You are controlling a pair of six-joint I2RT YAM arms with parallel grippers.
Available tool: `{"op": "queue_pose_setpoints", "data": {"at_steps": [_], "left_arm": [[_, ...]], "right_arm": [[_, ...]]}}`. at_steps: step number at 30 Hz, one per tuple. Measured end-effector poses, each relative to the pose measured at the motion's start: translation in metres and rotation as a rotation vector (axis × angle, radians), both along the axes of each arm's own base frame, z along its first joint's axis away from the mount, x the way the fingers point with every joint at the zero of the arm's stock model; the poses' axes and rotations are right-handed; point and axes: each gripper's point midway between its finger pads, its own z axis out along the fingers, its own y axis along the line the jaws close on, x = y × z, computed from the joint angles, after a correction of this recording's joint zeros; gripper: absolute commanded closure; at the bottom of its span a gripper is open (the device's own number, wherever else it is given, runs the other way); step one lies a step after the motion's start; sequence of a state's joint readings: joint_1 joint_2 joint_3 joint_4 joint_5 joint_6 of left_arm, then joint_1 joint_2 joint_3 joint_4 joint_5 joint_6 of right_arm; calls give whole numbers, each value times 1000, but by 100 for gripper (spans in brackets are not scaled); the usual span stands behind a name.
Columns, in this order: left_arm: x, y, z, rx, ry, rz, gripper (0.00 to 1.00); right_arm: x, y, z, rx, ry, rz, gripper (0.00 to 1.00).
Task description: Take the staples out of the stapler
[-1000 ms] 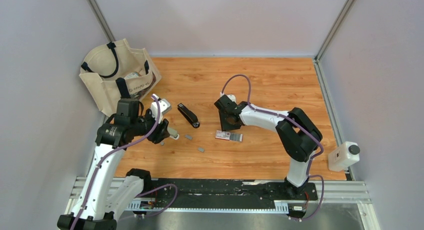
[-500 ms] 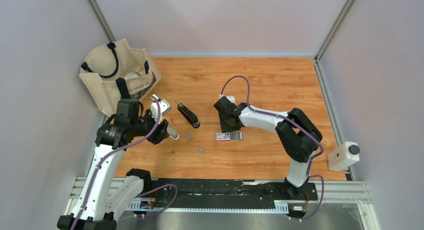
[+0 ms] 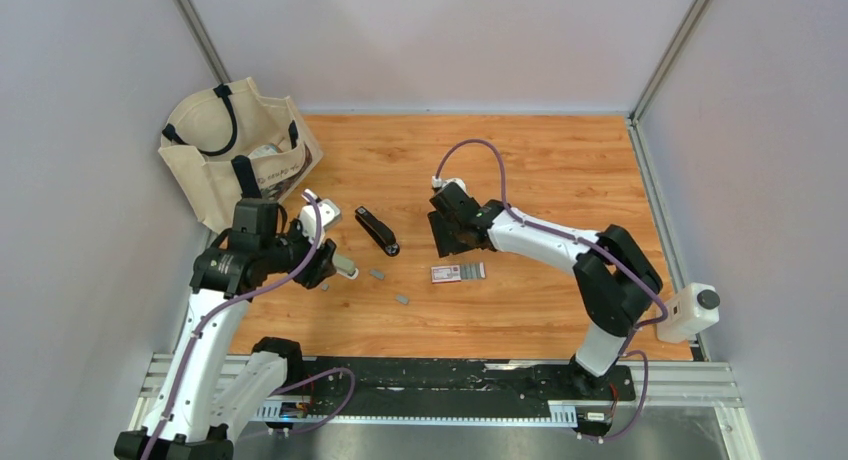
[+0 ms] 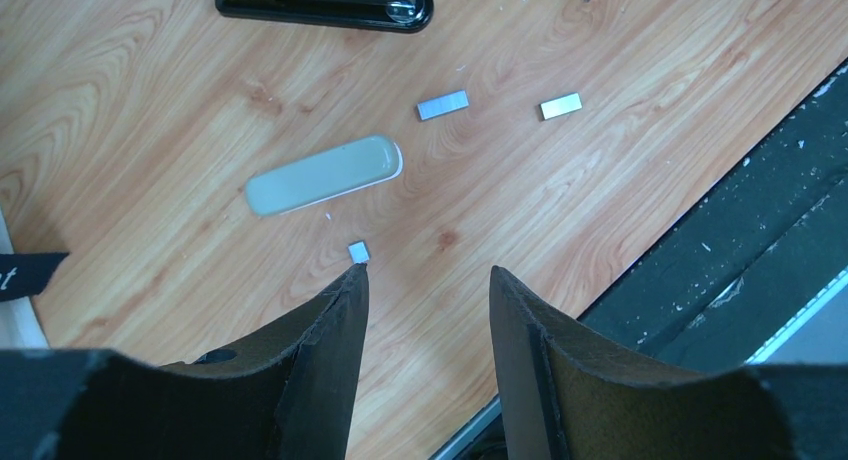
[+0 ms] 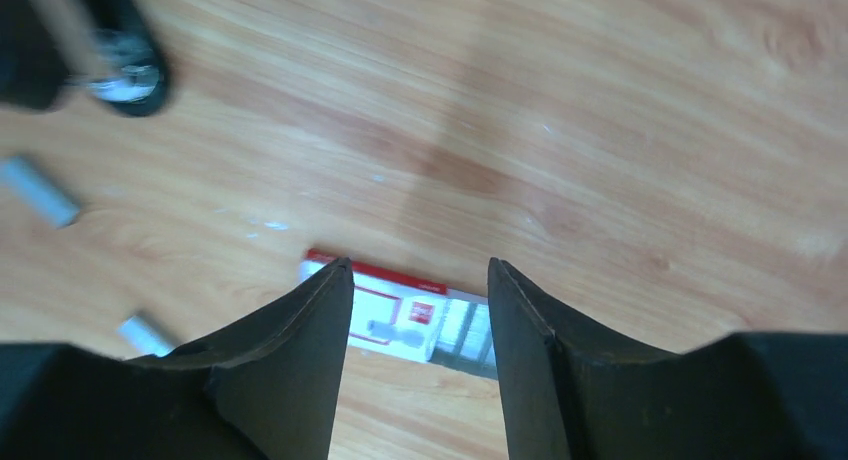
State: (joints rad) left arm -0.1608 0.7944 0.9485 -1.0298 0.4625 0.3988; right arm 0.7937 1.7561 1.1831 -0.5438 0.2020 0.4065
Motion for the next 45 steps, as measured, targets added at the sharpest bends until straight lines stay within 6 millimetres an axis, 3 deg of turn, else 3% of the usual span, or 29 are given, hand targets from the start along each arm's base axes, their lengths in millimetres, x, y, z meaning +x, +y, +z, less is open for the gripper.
{"op": "queue_pose_setpoints", "data": {"at_steps": [6,12,16,22,30,37,45], "left_arm": [[3,3,-4,17,17,12,43],[11,14,-5,39,42,100,43],[29,33,-2,38,64,219,41],[33,51,-9,48,110,312,41],[32,58,-15,48,124,346,41],[29,59,-18,49,136,347,41],[30,59,-18,48,135,349,41]], "right_arm": [[-9,46,50,121,-122,270,48],[-44,88,56,161,-151,516,47],[-59,110,48,172,-138,621,47],[-73,137,25,150,-98,733,48],[-64,173,26,180,-107,803,48],[-54,189,12,144,-99,841,48],[-51,183,-5,74,-75,867,45]]}}
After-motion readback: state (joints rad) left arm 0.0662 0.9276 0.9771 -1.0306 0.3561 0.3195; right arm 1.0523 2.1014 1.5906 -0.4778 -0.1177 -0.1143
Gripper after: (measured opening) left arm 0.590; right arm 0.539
